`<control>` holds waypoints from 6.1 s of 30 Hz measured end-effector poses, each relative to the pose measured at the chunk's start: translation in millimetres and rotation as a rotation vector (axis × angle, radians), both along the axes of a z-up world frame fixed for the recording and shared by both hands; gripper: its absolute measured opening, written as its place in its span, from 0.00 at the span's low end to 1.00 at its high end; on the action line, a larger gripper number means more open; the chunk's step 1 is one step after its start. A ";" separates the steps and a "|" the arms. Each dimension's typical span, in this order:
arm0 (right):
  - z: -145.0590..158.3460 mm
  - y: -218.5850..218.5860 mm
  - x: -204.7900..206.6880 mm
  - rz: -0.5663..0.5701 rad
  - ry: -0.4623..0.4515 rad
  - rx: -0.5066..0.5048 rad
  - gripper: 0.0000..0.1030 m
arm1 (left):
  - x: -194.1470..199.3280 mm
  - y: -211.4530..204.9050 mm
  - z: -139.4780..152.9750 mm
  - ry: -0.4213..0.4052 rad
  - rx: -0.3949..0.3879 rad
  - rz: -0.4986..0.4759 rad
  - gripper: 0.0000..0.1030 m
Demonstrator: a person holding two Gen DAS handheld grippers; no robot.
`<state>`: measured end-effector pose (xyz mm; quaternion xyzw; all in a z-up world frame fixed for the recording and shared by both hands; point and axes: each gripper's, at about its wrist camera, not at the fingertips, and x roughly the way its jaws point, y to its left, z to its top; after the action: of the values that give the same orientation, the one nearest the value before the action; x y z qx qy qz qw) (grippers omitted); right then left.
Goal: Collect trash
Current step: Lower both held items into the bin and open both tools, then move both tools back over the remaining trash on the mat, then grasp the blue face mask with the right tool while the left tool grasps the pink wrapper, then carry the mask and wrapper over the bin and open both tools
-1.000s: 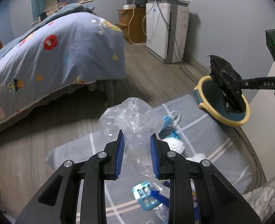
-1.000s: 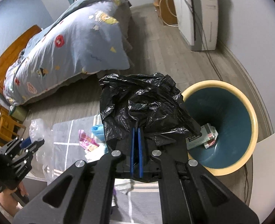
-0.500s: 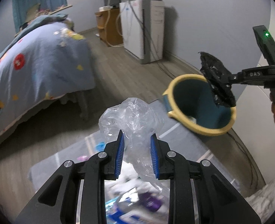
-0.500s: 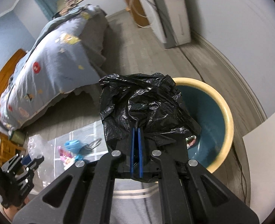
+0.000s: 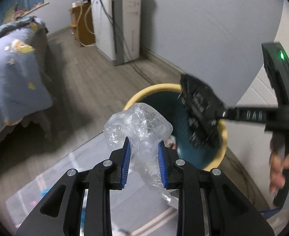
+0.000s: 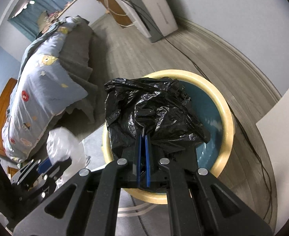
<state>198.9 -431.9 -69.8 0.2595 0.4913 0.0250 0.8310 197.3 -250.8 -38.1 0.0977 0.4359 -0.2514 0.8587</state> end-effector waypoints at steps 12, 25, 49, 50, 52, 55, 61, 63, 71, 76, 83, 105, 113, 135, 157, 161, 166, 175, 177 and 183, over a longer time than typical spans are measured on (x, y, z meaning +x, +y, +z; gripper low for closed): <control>-5.8 -9.9 2.3 -0.034 0.005 0.010 0.11 | 22.3 -37.3 -18.4 -0.065 0.079 -0.027 0.71; 37.8 -1.8 -15.9 -0.086 -0.048 -0.065 0.90 | -8.4 32.8 -0.9 -0.080 0.027 0.098 0.93; 114.3 152.7 -91.7 0.128 -0.171 -0.275 0.94 | -119.8 253.9 62.5 -0.131 -0.080 0.429 0.95; 112.9 159.0 -92.1 0.136 -0.160 -0.279 0.94 | -121.6 259.8 63.6 -0.138 -0.079 0.440 0.95; 110.9 168.5 -92.6 0.145 -0.150 -0.279 0.94 | -126.5 274.1 64.5 -0.150 -0.067 0.458 0.95; 103.6 186.0 -88.9 0.163 -0.139 -0.293 0.94 | -128.2 291.3 62.7 -0.151 -0.046 0.475 0.95; 76.9 215.6 -70.0 0.212 -0.076 -0.289 0.94 | -122.3 320.2 56.3 -0.141 -0.056 0.506 0.95; 67.5 224.7 -62.2 0.229 -0.070 -0.314 0.94 | -117.9 323.8 51.6 -0.139 -0.028 0.499 0.95; 10.8 243.1 -36.5 0.252 0.047 -0.258 0.94 | -103.7 326.5 30.2 -0.099 0.050 0.454 0.95; -9.3 263.5 -21.3 0.295 0.077 -0.289 0.94 | -92.2 326.6 18.2 -0.094 0.075 0.434 0.95; -22.9 277.4 5.9 0.323 0.075 -0.238 0.94 | -73.7 319.1 1.8 -0.076 0.101 0.398 0.95; -77.2 284.8 45.8 0.295 0.190 0.028 0.15 | -14.7 276.6 -81.0 0.065 0.211 0.253 0.95; -45.7 274.0 47.0 0.332 0.094 -0.077 0.12 | 0.3 273.8 -96.0 0.174 0.130 0.255 0.82; -12.4 241.6 28.8 0.324 0.047 -0.079 0.12 | -14.5 258.8 -72.1 0.183 0.172 0.152 0.07; 65.5 190.5 -7.8 0.227 -0.070 -0.158 0.12 | -52.7 266.7 21.7 -0.041 0.079 0.169 0.07; 80.7 173.2 -19.1 0.192 -0.093 -0.127 0.12 | -55.2 256.7 18.9 -0.036 0.080 0.163 0.07; 92.5 153.3 -30.3 0.175 -0.120 -0.152 0.12 | -59.3 237.4 24.1 -0.030 0.051 0.165 0.07; 98.9 108.5 -35.5 0.133 -0.150 -0.112 0.12 | -59.3 200.1 49.3 -0.080 -0.010 0.174 0.07; 99.2 99.8 -34.7 0.125 -0.155 -0.120 0.12 | -61.2 185.3 50.1 -0.085 -0.005 0.159 0.07; 87.4 69.8 -29.9 0.083 -0.143 -0.104 0.12 | -64.1 144.2 45.1 -0.075 -0.013 0.114 0.07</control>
<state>168.9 -362.1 17.6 0.1930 0.4416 0.0522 0.8747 133.2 -106.5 7.0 0.0767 0.4064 -0.2010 0.8880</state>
